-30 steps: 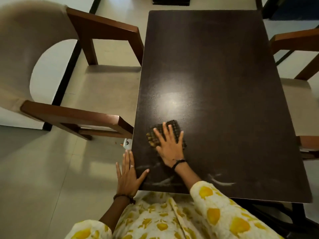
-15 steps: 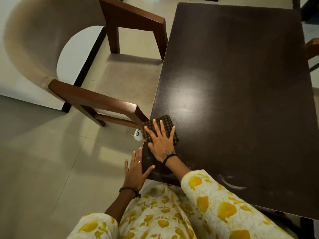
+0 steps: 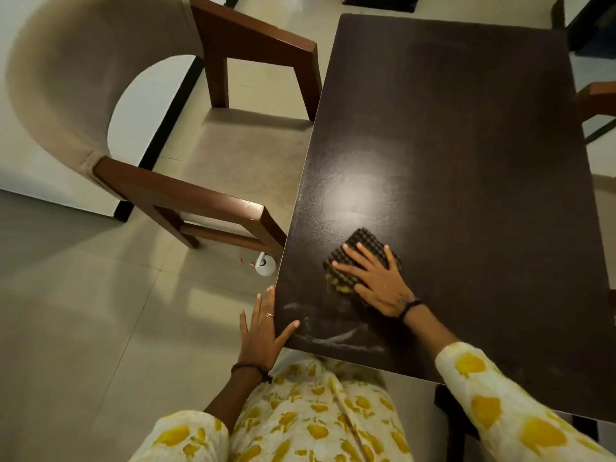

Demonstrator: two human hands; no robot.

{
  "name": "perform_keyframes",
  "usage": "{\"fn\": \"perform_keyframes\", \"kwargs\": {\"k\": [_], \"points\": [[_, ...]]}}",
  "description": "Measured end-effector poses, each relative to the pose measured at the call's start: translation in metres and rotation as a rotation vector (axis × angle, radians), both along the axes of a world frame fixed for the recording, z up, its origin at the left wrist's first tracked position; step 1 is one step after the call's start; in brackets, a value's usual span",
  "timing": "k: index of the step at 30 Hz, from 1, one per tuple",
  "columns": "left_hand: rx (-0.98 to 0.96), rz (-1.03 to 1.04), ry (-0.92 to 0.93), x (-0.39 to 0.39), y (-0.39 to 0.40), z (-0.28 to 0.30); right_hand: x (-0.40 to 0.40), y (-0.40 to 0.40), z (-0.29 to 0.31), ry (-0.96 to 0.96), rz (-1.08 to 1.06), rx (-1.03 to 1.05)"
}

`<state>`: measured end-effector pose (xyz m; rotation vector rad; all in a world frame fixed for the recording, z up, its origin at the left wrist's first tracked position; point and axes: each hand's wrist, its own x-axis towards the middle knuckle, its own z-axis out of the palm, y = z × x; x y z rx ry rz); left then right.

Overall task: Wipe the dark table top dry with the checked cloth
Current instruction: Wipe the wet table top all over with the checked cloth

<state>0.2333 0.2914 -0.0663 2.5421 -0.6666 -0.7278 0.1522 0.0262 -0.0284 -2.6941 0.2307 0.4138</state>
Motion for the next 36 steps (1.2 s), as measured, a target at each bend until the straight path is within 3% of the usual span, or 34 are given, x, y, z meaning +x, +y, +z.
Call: {"fn": "perform_keyframes", "kwargs": {"k": [4,10,19,25,36], "points": [[-0.005,0.001,0.005,0.000,-0.001,0.000,0.051,0.023,-0.004,-0.016,-0.092,-0.046],[0.012,-0.038,-0.052,-0.003,0.000,0.003,0.075,0.077,-0.011,-0.028,0.143,-0.056],[0.069,-0.012,-0.127,-0.016,-0.003,0.006,0.043,0.081,-0.015,-0.060,0.215,-0.025],[0.146,-0.105,-0.218,-0.025,-0.008,0.008,0.018,0.062,-0.016,-0.047,0.262,-0.022],[0.043,-0.303,-0.311,-0.142,-0.095,0.017,-0.107,-0.029,-0.010,-0.015,0.144,0.030]]}}
